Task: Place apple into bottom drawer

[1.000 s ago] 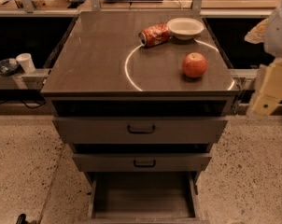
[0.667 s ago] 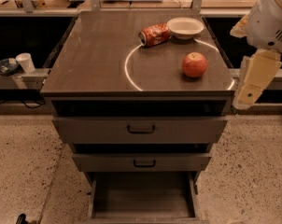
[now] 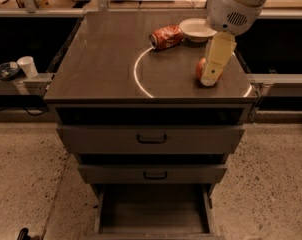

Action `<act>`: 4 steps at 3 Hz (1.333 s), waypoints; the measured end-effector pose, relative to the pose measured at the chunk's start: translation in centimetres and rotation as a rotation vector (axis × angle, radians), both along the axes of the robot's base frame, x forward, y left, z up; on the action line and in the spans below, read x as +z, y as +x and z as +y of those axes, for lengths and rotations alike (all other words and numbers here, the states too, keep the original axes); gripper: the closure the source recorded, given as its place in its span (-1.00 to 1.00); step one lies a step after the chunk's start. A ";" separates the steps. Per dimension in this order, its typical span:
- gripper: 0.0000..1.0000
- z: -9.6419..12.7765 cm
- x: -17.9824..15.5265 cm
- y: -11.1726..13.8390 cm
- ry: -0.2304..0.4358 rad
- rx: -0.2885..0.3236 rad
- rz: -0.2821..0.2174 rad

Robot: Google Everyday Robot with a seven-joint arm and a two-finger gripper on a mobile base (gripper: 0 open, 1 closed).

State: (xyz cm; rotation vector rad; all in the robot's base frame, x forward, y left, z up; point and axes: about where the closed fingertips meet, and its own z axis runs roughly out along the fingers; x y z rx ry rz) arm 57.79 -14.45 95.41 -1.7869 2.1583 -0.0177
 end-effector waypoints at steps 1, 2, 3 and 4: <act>-1.00 0.8 -1.3 4.5 0.064 -0.015 0.005; -1.00 -1.0 -4.7 7.7 0.183 -0.059 0.023; -1.00 -3.3 -6.9 8.6 0.251 -0.086 0.024; -0.94 -4.8 -8.8 9.2 0.337 -0.110 0.018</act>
Offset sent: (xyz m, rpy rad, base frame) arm 0.0996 -0.0461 -0.0693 0.2895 0.0381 -0.1277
